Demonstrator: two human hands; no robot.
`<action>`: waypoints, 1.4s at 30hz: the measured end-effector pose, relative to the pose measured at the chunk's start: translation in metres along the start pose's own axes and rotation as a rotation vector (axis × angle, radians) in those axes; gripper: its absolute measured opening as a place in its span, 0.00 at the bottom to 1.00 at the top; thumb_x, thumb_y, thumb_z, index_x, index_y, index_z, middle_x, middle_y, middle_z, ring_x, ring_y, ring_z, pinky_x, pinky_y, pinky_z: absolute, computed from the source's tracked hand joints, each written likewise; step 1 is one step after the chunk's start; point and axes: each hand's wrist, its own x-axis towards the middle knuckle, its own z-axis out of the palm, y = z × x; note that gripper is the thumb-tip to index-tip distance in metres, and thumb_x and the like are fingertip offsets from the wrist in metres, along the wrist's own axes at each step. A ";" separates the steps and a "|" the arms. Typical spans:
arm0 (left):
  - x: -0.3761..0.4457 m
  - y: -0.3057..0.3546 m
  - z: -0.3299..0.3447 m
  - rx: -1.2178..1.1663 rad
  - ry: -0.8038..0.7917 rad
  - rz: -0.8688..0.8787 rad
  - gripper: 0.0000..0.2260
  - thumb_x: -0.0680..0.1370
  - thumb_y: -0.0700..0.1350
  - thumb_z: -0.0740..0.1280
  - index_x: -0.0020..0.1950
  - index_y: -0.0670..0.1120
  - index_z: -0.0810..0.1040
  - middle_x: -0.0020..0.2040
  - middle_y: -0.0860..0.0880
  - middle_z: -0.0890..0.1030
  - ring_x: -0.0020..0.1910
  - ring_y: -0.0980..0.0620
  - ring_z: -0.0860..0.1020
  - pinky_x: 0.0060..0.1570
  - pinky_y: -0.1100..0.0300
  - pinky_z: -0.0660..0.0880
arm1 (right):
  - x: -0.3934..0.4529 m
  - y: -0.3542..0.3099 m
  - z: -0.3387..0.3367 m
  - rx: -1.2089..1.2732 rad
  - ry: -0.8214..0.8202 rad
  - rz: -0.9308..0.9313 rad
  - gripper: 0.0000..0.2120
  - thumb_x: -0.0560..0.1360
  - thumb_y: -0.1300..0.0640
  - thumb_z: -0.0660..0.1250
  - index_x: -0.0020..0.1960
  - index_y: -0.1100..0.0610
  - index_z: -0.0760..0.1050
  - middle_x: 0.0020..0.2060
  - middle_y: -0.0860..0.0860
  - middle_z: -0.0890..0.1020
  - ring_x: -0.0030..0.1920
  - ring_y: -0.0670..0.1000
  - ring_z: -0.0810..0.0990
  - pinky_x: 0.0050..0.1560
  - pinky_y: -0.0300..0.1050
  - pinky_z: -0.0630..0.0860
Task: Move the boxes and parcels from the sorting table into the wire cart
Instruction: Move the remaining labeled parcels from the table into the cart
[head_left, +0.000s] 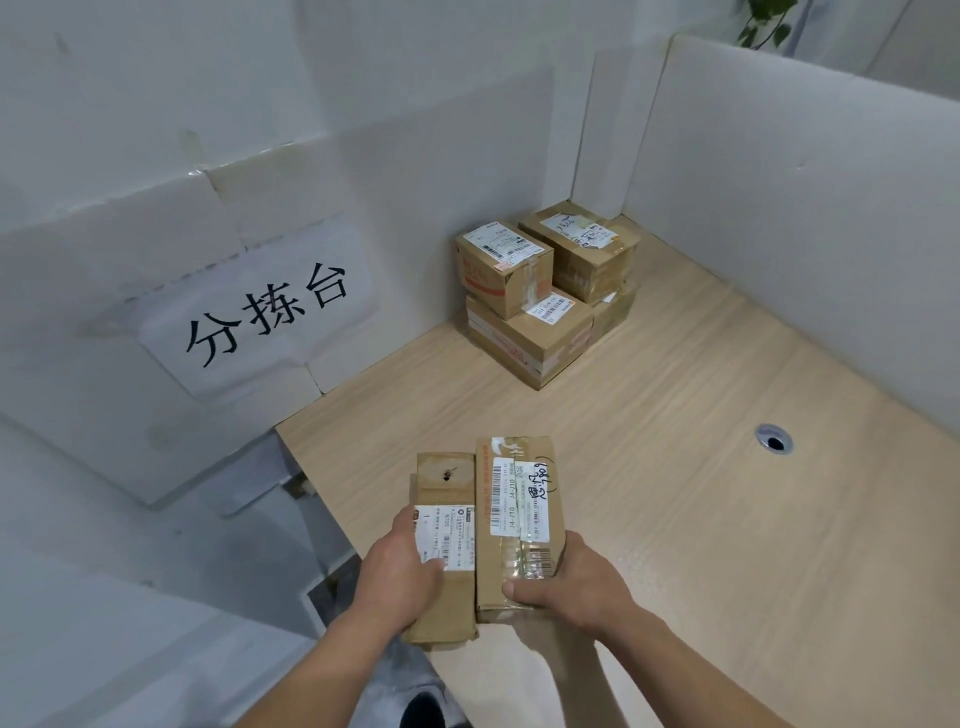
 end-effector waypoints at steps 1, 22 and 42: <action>0.001 0.000 0.000 -0.010 -0.002 -0.010 0.26 0.78 0.42 0.69 0.74 0.48 0.66 0.64 0.50 0.80 0.60 0.49 0.79 0.50 0.61 0.73 | -0.002 0.001 0.001 0.022 0.002 0.002 0.41 0.56 0.33 0.77 0.64 0.46 0.70 0.53 0.40 0.82 0.52 0.41 0.81 0.52 0.41 0.78; 0.020 -0.046 -0.002 -0.868 -0.252 -0.282 0.22 0.76 0.40 0.75 0.67 0.53 0.75 0.57 0.53 0.85 0.54 0.51 0.84 0.52 0.47 0.82 | 0.008 0.007 0.014 0.779 0.173 0.205 0.08 0.79 0.54 0.68 0.50 0.59 0.75 0.37 0.52 0.82 0.32 0.49 0.79 0.29 0.40 0.70; 0.023 -0.053 -0.023 -0.852 -0.479 -0.218 0.33 0.73 0.36 0.76 0.67 0.65 0.69 0.58 0.44 0.84 0.55 0.45 0.84 0.51 0.34 0.80 | 0.003 0.007 0.005 0.900 0.011 0.092 0.30 0.65 0.54 0.73 0.67 0.49 0.76 0.56 0.56 0.86 0.58 0.63 0.84 0.64 0.65 0.76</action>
